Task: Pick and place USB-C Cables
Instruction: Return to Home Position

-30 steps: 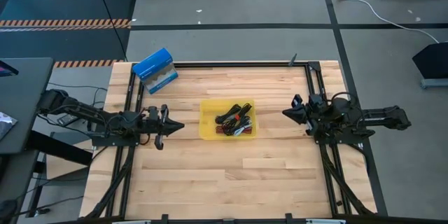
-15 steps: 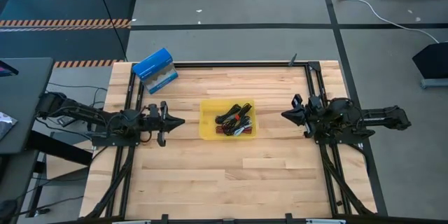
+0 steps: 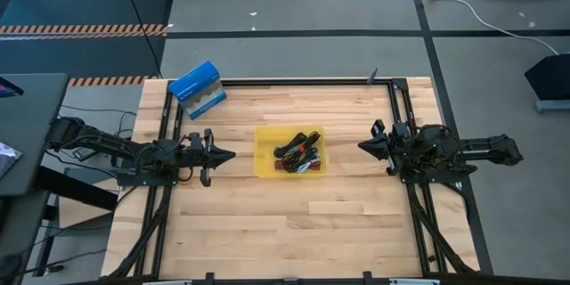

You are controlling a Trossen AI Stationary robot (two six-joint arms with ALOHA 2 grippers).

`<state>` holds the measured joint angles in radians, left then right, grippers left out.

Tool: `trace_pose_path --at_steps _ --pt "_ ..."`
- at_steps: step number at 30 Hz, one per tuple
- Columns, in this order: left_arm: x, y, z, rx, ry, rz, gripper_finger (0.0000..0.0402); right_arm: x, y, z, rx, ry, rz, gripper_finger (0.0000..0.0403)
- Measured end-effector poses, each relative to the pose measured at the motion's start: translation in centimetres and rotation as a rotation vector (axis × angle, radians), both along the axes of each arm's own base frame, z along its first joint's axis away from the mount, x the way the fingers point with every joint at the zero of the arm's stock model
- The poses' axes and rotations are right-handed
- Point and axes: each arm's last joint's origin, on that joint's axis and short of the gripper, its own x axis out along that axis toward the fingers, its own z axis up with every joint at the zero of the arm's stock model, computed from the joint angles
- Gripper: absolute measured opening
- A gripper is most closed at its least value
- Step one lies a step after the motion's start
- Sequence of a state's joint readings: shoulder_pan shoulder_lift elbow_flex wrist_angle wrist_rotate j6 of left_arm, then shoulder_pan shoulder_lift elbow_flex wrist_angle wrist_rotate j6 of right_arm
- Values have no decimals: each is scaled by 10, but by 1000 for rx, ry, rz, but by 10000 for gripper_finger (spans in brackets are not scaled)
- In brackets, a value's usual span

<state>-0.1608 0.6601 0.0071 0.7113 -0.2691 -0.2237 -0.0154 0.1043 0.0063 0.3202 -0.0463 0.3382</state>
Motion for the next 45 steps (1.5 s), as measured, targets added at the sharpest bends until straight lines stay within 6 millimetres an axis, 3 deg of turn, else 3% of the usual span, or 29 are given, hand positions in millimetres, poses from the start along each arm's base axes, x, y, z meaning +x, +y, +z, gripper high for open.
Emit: trace_pose_path --at_steps 18,32,45 --pt "0 0 -2 4 25 0 5 0 0 -1 2 11 0 9" --pt "-21 3 -12 28 167 0 5 0 0 -1 0 13 -1 10" --pt "-37 6 3 0 -4 0 5 2 0 -11 1 119 0 10"
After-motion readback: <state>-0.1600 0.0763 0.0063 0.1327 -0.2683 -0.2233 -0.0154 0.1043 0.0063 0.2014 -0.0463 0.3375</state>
